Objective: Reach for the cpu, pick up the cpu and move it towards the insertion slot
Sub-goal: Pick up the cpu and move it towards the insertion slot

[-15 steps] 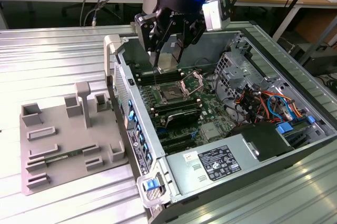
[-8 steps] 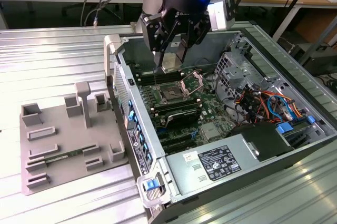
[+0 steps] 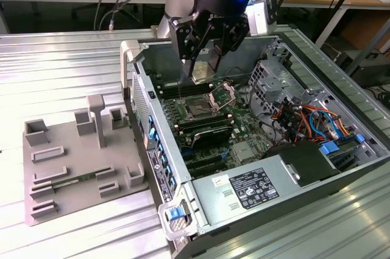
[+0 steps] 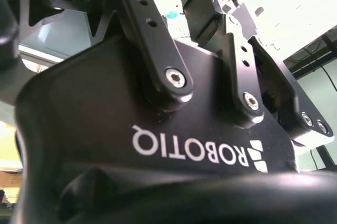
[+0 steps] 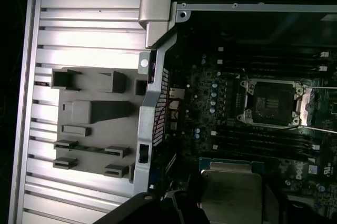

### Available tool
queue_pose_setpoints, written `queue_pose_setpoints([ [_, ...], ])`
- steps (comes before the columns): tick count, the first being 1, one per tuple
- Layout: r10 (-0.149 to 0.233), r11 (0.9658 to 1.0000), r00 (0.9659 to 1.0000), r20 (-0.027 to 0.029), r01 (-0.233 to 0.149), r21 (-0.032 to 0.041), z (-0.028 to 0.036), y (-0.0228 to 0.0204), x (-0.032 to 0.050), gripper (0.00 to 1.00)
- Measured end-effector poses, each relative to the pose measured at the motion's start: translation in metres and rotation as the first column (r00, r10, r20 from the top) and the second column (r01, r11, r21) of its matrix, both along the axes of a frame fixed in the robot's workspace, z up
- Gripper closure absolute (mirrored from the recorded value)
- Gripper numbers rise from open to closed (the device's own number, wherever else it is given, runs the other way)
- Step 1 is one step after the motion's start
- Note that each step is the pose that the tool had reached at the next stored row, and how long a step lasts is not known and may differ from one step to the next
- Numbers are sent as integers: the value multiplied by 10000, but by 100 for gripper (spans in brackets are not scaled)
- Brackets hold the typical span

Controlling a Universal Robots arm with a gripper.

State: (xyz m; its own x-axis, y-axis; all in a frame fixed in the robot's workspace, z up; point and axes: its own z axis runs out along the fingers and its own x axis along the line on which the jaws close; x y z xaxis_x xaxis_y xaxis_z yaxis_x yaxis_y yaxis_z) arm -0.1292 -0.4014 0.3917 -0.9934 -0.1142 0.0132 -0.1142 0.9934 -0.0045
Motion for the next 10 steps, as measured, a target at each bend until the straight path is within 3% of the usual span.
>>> queue_pose_setpoints([
  [10,0,10000,10000,0,0,0,-10,0,108,45],
])
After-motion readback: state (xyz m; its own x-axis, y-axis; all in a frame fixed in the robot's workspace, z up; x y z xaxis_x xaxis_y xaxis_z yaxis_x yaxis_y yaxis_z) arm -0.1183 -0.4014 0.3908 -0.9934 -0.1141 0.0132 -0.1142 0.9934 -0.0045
